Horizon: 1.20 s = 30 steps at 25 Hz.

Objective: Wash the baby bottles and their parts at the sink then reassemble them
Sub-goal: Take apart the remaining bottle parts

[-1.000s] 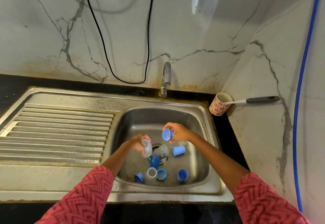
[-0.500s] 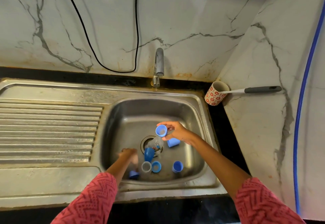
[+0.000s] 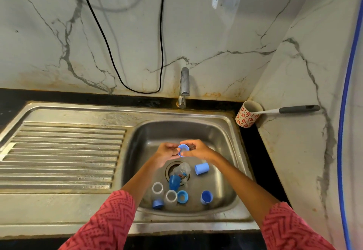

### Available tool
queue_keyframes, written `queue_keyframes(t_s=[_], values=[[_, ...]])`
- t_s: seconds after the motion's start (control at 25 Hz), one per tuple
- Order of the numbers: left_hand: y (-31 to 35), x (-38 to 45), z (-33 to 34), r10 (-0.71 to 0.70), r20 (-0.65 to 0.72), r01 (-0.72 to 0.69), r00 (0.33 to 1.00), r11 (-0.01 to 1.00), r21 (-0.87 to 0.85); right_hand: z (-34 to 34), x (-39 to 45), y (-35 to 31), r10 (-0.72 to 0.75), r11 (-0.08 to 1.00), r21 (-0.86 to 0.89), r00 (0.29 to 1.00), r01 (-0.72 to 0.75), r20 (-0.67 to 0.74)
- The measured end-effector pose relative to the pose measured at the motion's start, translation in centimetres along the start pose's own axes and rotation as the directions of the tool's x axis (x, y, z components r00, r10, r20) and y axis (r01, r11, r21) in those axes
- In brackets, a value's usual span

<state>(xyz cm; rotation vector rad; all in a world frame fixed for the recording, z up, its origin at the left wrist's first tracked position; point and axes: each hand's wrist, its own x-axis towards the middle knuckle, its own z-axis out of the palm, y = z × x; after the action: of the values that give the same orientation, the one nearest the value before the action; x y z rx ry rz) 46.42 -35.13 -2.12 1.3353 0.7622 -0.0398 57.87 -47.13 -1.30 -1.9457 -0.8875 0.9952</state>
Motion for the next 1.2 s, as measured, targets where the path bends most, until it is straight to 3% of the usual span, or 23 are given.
queue_keyframes(t_s=[0.12,0.24,0.4,0.52,0.6,0.68,0.8,0.88,0.96,1.04,1.12,1.2], values=[[0.4,0.0,0.0,0.063,-0.004,-0.063,0.998,0.998,-0.006,0.1,0.1,-0.3,0.122,0.991,0.085,0.97,-0.106,-0.21],[0.3,-0.2,0.1,0.12,-0.045,-0.117,0.992,0.991,0.063,-0.1,-0.1,-0.6,0.222,0.971,0.138,0.952,-0.195,-0.212],[0.6,-1.1,1.0,0.279,-0.065,-0.267,0.958,0.952,0.148,-0.1,-0.6,-0.7,0.11,0.994,0.007,0.949,-0.113,-0.297],[0.9,-1.4,2.0,0.4,-0.204,-0.347,0.894,0.904,0.252,0.6,-0.5,-1.4,0.135,0.984,0.161,0.923,-0.081,-0.359],[0.5,-1.2,2.0,0.364,-0.235,-0.338,0.901,0.93,0.145,0.4,-0.4,-1.4,0.175,0.965,0.247,0.911,-0.085,-0.373],[0.1,-1.2,1.6,0.292,-0.248,-0.297,0.924,0.955,0.016,-0.1,-0.3,-0.7,0.166,0.973,0.216,0.896,-0.081,-0.412],[-0.1,-1.1,1.8,0.261,-0.181,-0.256,0.948,0.965,0.05,-0.1,-0.8,-0.3,0.13,0.986,0.155,0.872,-0.063,-0.472],[-0.5,-0.7,2.3,0.286,-0.169,-0.25,0.943,0.946,0.204,0.5,-1.0,-0.7,0.127,0.981,0.19,0.894,-0.047,-0.429],[-0.8,-0.4,2.2,0.293,-0.245,-0.236,0.924,0.942,0.237,0.9,-1.4,-1.7,0.179,0.942,0.328,0.938,-0.076,-0.296],[-1.0,-0.7,1.7,0.237,-0.25,-0.218,0.939,0.97,0.104,0.8,-1.8,-2.2,0.215,0.903,0.414,0.957,-0.119,-0.195],[-1.0,-1.2,1.7,0.189,-0.161,-0.196,0.969,0.98,-0.027,0.7,-2.0,-2.3,0.214,0.891,0.434,0.966,-0.133,-0.143],[-0.7,-1.4,2.0,0.185,-0.206,-0.188,0.961,0.982,0.004,1.0,-2.0,-2.1,0.194,0.902,0.412,0.974,-0.13,-0.119]])
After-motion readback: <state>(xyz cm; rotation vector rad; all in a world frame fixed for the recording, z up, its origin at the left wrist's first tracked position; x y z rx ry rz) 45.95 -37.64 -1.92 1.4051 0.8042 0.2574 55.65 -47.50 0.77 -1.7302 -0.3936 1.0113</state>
